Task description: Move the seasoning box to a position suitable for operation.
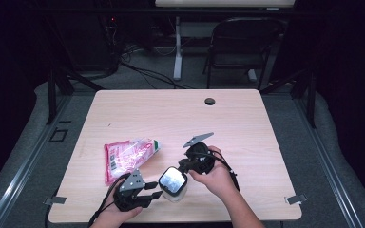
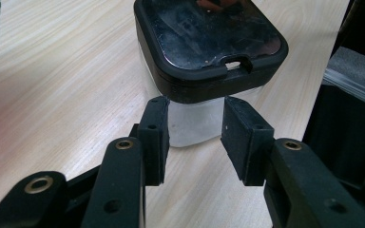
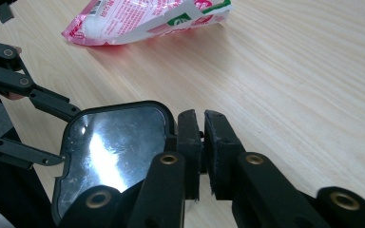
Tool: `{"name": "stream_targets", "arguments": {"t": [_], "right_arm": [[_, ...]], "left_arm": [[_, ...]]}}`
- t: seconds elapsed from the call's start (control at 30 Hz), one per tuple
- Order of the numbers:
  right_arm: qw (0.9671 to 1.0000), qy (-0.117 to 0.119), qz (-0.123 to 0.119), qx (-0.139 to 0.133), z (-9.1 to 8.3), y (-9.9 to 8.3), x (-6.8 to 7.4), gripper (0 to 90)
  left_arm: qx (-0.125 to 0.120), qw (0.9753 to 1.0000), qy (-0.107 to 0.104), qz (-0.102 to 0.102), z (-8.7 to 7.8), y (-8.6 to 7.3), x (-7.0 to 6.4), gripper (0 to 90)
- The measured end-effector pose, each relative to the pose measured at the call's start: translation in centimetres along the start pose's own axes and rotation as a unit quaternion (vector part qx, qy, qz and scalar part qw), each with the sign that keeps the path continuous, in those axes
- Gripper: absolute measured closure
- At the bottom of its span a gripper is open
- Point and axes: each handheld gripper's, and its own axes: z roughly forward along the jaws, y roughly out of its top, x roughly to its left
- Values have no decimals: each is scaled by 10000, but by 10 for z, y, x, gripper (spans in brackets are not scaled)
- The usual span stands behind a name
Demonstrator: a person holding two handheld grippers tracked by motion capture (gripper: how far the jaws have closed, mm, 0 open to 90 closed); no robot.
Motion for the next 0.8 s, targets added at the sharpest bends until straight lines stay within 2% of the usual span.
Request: {"name": "stream_targets", "arguments": {"t": [0.07, 0.2, 0.37, 0.53, 0.8], "right_arm": [[9999, 71, 34, -65, 2, -1, -2, 877], [9999, 65, 28, -74, 1, -2, -2, 883], [9998, 122, 86, -129, 1, -4, -3, 883], [9996, 136, 156, -181, 0, -6, -4, 883], [9996, 119, 147, -219, 0, -7, -3, 883]], "left_arm": [[-11, 10000, -1, -35, 0, 0, 0, 644], [-29, 10000, 12, -51, -1, 1, 1, 675], [-4, 10000, 5, -95, -4, 2, 0, 764], [1, 9999, 105, -96, -4, 3, -1, 836], [10, 9998, 186, -98, -4, 5, -2, 853]]}}
